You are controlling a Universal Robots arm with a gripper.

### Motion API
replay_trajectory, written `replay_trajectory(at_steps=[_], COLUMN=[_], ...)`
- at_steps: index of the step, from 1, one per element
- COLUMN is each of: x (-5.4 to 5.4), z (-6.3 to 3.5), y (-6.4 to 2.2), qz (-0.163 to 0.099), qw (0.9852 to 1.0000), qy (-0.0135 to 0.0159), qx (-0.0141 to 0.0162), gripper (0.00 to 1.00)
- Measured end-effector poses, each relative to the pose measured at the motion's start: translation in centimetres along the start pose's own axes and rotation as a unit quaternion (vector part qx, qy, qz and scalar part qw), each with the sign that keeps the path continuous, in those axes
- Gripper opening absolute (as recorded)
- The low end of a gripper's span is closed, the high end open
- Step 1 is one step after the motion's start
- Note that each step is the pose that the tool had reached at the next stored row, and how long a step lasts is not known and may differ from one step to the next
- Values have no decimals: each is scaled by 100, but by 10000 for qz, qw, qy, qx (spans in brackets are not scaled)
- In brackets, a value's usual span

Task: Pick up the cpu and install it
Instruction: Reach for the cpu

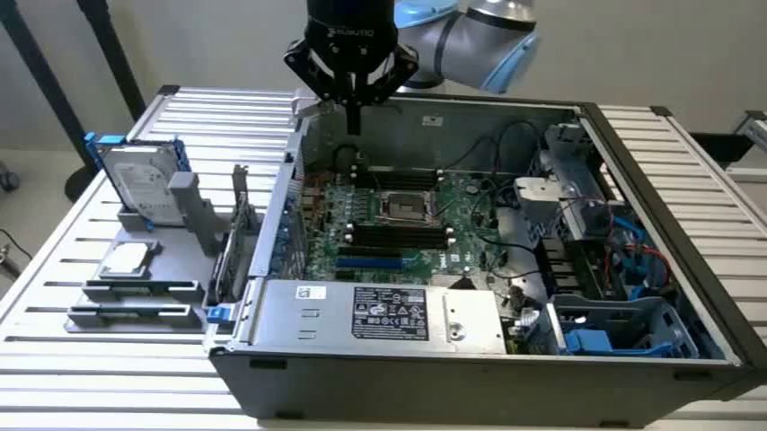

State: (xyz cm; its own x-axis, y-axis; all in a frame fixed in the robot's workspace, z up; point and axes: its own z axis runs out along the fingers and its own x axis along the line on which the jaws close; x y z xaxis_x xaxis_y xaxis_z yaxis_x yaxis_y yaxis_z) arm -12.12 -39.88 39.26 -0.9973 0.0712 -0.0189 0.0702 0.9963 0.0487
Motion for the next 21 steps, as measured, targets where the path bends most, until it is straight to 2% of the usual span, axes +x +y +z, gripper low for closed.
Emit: replay_trajectory(at_steps=[12, 14, 21], x=[2, 63, 380], z=[0, -3, -3], y=[0, -4, -27], qz=[0, 0, -1], qw=[10000, 10000, 10000], qy=[0, 0, 0], qx=[0, 1, 0], gripper=[11, 11, 11])
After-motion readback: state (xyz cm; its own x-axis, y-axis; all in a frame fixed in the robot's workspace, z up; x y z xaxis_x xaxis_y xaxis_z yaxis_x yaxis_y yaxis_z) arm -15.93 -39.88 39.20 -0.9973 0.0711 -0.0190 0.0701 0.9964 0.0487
